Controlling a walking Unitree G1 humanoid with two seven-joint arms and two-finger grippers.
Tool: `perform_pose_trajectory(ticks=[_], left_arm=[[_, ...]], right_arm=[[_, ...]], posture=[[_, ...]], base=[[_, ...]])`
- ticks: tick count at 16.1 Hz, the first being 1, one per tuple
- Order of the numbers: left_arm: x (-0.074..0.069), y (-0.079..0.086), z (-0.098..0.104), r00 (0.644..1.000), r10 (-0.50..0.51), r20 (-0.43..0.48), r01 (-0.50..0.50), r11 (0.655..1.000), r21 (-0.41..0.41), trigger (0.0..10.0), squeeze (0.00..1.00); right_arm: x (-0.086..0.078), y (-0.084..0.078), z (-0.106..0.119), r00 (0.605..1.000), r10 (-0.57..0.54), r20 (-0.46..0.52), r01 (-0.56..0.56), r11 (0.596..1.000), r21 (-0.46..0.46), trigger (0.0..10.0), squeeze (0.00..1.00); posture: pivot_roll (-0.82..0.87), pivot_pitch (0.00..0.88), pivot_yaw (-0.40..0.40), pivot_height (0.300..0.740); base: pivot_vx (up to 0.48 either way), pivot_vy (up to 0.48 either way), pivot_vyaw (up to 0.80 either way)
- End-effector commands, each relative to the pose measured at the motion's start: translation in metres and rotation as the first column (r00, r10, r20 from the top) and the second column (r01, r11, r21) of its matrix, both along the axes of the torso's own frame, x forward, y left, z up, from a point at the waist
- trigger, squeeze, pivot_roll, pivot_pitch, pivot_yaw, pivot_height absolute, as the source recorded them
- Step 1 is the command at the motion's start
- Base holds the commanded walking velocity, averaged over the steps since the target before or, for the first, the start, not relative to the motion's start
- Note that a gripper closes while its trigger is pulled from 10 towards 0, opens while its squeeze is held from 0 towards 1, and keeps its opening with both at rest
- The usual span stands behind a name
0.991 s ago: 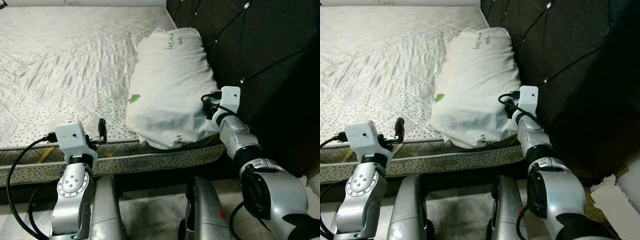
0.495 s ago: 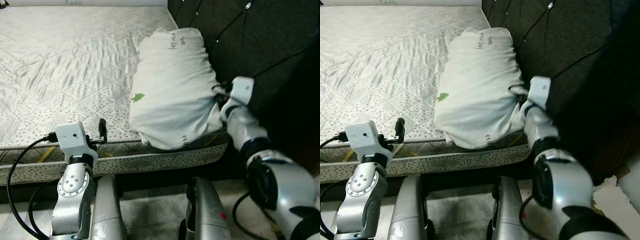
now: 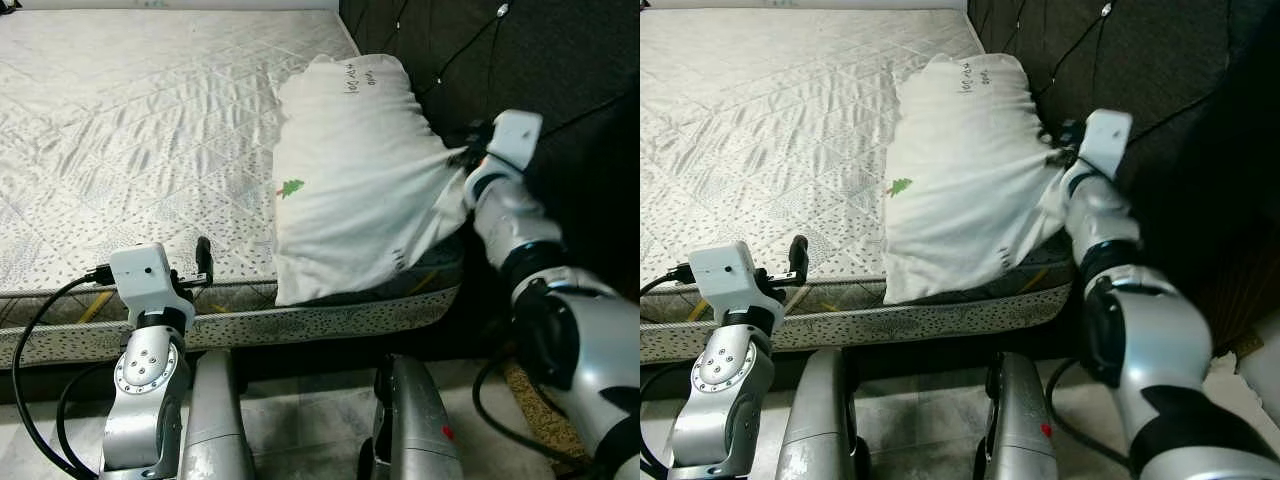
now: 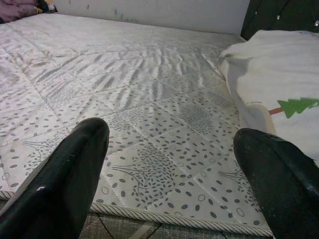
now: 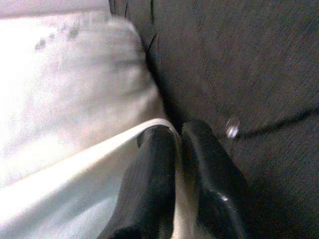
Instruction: Clean up the room
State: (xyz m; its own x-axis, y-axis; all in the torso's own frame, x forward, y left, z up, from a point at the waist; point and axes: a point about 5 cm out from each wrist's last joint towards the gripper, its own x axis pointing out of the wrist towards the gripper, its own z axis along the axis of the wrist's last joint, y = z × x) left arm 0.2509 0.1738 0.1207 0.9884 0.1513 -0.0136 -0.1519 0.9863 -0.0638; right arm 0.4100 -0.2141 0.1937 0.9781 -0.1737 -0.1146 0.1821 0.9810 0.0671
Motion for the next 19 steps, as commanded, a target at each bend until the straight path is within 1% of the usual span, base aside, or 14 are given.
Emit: perform_pose_trajectory(ticks=[1, 3, 4, 5, 6, 7, 9, 12, 13, 14, 15, 16, 18, 19], left_arm=[[-0.001, 0.000, 0.004, 1.000, 0.004, 0.015, -0.005, 1.000, 0.008, 10.0, 0.00], [0.000, 0.000, 0.004, 1.000, 0.003, 0.015, -0.004, 1.000, 0.009, 10.0, 0.00], [0.000, 0.000, 0.004, 1.000, 0.000, 0.015, 0.000, 1.000, 0.008, 10.0, 0.00], [0.000, -0.001, 0.004, 1.000, -0.001, 0.015, 0.001, 1.000, 0.008, 10.0, 0.00], [-0.001, -0.001, 0.004, 1.000, -0.002, 0.013, 0.002, 1.000, 0.007, 10.0, 0.00], [-0.001, -0.001, 0.004, 1.000, -0.003, 0.012, 0.003, 1.000, 0.006, 10.0, 0.00], [-0.001, -0.001, 0.003, 1.000, -0.011, 0.005, 0.011, 1.000, 0.008, 10.0, 0.00], [0.002, 0.000, 0.003, 1.000, -0.014, 0.006, 0.014, 1.000, 0.010, 10.0, 0.00], [0.002, 0.000, 0.003, 1.000, -0.016, 0.007, 0.016, 1.000, 0.010, 10.0, 0.00], [0.002, -0.001, 0.003, 1.000, -0.017, 0.008, 0.016, 1.000, 0.010, 10.0, 0.00], [0.002, -0.001, 0.003, 1.000, -0.017, 0.008, 0.017, 1.000, 0.010, 10.0, 0.00], [0.001, 0.000, 0.002, 1.000, -0.013, 0.006, 0.013, 1.000, 0.011, 10.0, 0.00], [0.000, 0.002, 0.002, 1.000, -0.009, 0.004, 0.009, 1.000, 0.013, 10.0, 0.00], [0.000, 0.003, 0.002, 1.000, -0.007, 0.004, 0.007, 1.000, 0.014, 10.0, 0.00]], right_arm=[[0.004, -0.005, 0.026, 0.996, -0.021, 0.090, 0.021, 1.000, 0.001, 0.0, 0.00], [0.004, -0.006, 0.027, 0.995, -0.021, 0.094, 0.021, 1.000, -0.005, 0.0, 0.00], [0.002, -0.005, 0.014, 0.998, -0.005, 0.056, 0.007, 1.000, -0.029, 6.7, 0.00], [0.000, -0.005, 0.005, 1.000, -0.004, 0.031, 0.005, 1.000, -0.030, 10.0, 0.00], [-0.005, -0.006, -0.011, 1.000, 0.000, -0.006, -0.001, 1.000, -0.028, 10.0, 1.00], [-0.007, -0.007, -0.018, 1.000, 0.002, -0.022, -0.003, 1.000, -0.031, 10.0, 1.00], [-0.018, -0.009, -0.047, 0.995, 0.005, -0.101, -0.011, 0.998, -0.058, 10.0, 1.00], [-0.030, -0.018, -0.070, 0.984, 0.001, -0.177, -0.019, 0.995, -0.099, 10.0, 1.00], [-0.036, -0.021, -0.080, 0.977, 0.007, -0.213, -0.033, 0.992, -0.122, 10.0, 1.00], [-0.045, -0.027, -0.095, 0.963, -0.001, -0.269, -0.043, 0.987, -0.158, 10.0, 1.00], [-0.048, -0.029, -0.099, 0.959, -0.005, -0.285, -0.045, 0.985, -0.168, 10.0, 1.00], [-0.065, -0.040, -0.120, 0.929, -0.039, -0.368, -0.033, 0.982, -0.188, 10.0, 1.00], [-0.076, -0.046, -0.132, 0.918, -0.065, -0.391, -0.013, 0.981, -0.194, 10.0, 1.00], [-0.079, -0.046, -0.133, 0.928, -0.066, -0.367, -0.002, 0.984, -0.181, 10.0, 1.00]], posture=[[0.17, 0.019, -0.033, 0.516], [0.17, 0.019, -0.033, 0.516], [0.17, 0.018, -0.033, 0.516], [0.17, 0.018, -0.032, 0.516], [0.17, 0.020, -0.028, 0.516], [0.16, 0.020, -0.026, 0.516], [0.16, 0.018, -0.019, 0.516], [0.15, 0.013, -0.019, 0.516], [0.15, 0.010, -0.020, 0.516], [0.15, 0.007, -0.023, 0.516], [0.15, 0.006, -0.024, 0.516], [0.15, 0.005, -0.026, 0.516], [0.14, 0.006, -0.026, 0.516], [0.14, 0.006, -0.024, 0.516]], base=[[0.000, 0.000, 0.00], [0.000, 0.000, 0.00], [0.000, 0.000, 0.00], [0.000, 0.000, 0.00], [0.000, 0.000, 0.00], [0.000, 0.000, 0.00], [0.000, 0.000, 0.00], [0.000, 0.000, 0.00], [0.000, 0.000, 0.00], [0.000, 0.000, 0.00], [0.000, 0.000, 0.00], [0.000, 0.000, 0.00], [0.000, 0.000, 0.00], [0.000, 0.000, 0.00]])
